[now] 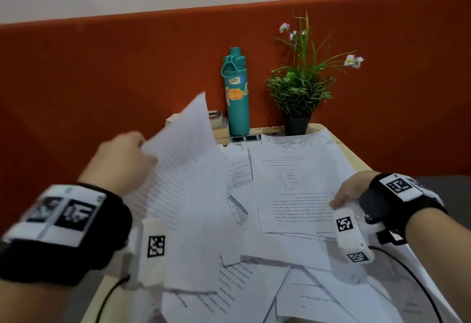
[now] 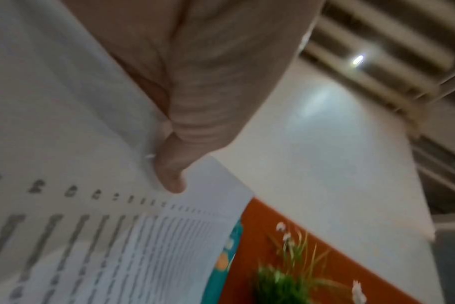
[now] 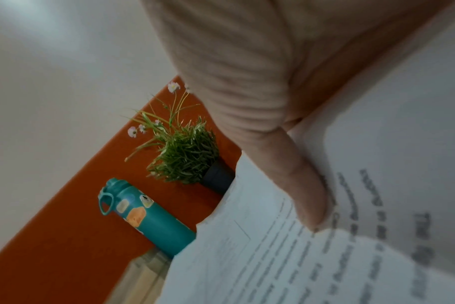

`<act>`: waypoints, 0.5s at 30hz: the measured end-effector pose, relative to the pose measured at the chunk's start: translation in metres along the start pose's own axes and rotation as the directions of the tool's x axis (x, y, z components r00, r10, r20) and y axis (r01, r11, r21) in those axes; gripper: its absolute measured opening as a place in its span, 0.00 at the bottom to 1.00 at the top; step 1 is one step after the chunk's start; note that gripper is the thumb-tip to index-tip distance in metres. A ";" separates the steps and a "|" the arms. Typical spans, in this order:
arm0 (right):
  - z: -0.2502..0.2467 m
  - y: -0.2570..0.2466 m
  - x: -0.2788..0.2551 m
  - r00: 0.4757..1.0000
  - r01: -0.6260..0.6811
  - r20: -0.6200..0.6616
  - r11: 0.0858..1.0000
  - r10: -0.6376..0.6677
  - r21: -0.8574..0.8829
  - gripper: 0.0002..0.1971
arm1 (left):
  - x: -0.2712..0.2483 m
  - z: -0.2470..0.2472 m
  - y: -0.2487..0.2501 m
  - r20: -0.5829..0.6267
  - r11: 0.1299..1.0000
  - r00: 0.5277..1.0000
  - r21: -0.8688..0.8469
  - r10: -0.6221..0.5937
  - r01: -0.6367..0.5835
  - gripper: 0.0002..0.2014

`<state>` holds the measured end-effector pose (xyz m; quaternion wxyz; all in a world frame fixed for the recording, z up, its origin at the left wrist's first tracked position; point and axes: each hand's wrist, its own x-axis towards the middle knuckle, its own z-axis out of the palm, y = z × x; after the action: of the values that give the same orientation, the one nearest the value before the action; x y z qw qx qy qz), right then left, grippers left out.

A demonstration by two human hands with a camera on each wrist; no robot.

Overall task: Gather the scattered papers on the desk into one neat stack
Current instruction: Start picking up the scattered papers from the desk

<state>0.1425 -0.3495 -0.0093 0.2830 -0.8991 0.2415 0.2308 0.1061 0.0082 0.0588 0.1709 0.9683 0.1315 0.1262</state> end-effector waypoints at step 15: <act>0.003 0.014 0.001 0.902 0.385 -0.137 0.618 -0.410 0.686 0.21 | 0.012 0.010 0.002 0.173 0.234 0.985 -0.958 0.013 0.165 0.13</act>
<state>0.1347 -0.3577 -0.0177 0.6486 -0.7513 0.1009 0.0688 0.1210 0.0072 0.0534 0.7468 0.6545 0.0598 0.1015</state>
